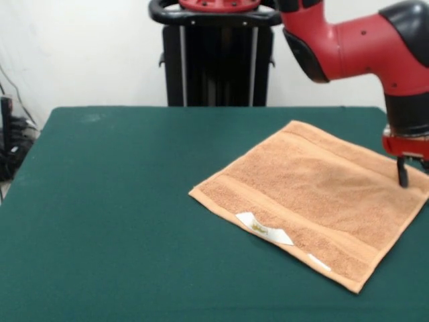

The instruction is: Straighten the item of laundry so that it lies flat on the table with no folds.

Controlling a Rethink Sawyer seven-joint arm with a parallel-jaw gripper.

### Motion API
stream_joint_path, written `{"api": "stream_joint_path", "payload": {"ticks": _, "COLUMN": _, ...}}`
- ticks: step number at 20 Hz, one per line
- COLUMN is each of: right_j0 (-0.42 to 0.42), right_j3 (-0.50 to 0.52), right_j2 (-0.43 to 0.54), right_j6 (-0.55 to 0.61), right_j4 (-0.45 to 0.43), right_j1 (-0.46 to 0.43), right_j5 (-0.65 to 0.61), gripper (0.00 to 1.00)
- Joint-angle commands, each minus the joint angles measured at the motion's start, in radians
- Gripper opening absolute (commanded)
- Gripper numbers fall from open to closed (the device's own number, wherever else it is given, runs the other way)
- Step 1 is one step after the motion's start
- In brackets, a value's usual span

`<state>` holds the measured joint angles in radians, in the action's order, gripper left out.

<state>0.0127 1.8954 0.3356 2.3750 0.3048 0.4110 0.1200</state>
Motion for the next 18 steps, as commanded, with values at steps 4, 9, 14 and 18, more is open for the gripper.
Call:
{"api": "stream_joint_path", "payload": {"ticks": 4, "right_j0": -0.059, "right_j3": 0.060, "right_j2": -0.252, "right_j6": 0.078, "right_j4": 0.035, "right_j1": 0.155, "right_j5": -0.239, "gripper": 1.00}}
{"api": "stream_joint_path", "payload": {"ticks": 9, "right_j0": -0.098, "right_j3": 0.029, "right_j2": -0.389, "right_j6": 0.050, "right_j4": -0.015, "right_j1": 0.198, "right_j5": -0.356, "gripper": 1.00}}
{"api": "stream_joint_path", "payload": {"ticks": 14, "right_j0": -0.084, "right_j3": -0.002, "right_j2": -0.437, "right_j6": 0.025, "right_j4": -0.073, "right_j1": 0.179, "right_j5": -0.367, "gripper": 1.00}}
{"api": "stream_joint_path", "payload": {"ticks": 18, "right_j0": -0.048, "right_j3": -0.037, "right_j2": -0.459, "right_j6": -0.001, "right_j4": -0.125, "right_j1": 0.150, "right_j5": -0.363, "gripper": 1.00}}
